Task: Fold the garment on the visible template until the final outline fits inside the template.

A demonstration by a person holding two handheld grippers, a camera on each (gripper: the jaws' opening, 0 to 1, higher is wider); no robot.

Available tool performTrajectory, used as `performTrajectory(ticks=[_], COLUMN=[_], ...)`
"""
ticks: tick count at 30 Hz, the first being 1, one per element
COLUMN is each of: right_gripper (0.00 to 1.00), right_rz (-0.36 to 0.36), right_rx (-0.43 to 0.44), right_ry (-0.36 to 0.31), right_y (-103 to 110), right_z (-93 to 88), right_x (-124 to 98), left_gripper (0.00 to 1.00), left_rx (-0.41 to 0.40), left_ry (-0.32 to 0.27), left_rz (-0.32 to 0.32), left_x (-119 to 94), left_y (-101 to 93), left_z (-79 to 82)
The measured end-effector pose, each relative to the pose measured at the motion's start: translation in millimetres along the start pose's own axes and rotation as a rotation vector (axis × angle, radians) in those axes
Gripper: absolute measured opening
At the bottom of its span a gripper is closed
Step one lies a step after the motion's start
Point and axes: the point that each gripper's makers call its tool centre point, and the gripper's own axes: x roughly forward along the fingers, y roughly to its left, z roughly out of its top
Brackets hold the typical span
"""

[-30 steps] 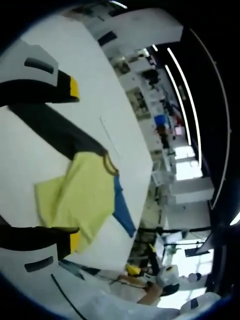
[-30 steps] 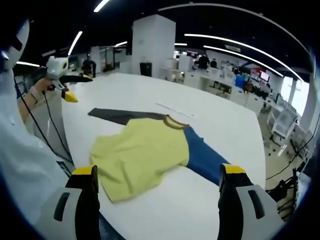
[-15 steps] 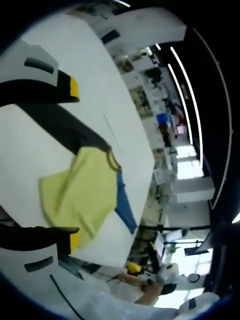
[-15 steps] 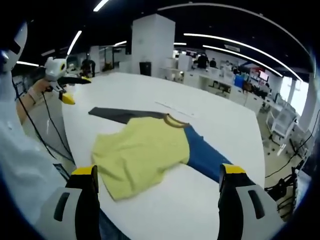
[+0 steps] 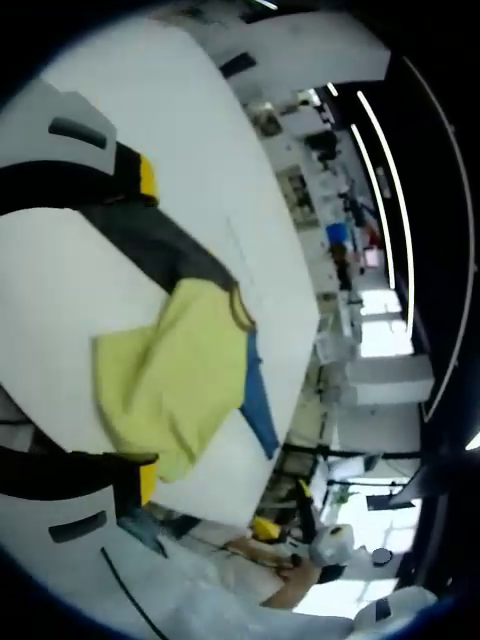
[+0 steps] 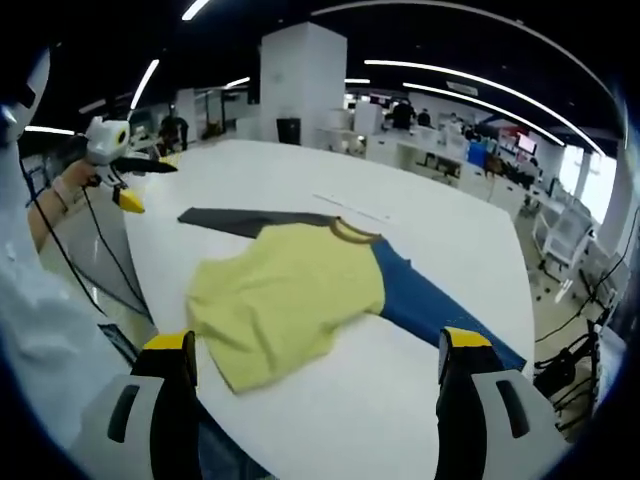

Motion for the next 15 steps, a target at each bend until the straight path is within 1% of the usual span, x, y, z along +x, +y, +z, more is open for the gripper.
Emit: performTrajectory(ticks=[8,12,15], right_gripper=[1.00,1.00,0.99], right_rz=[-0.002,0.001,0.002], right_rx=[0.024,0.046,0.052], right_ry=[0.017,0.020,0.036], right_y=[0.7,1.9,2.4], right_z=[-11.8,-18.9,-26.3], right_x=[4.1,7.1,10.9], left_gripper=[0.97,0.96,0.94], left_rx=[-0.022,-0.037,-0.056], left_ry=[0.019,0.034,0.043], left_rz=[-0.026,-0.034,-0.060], left_x=[5.9,10.2,16.5], left_y=[-4.6,-5.8,-9.8], left_z=[-9.5,-17.7,-24.1])
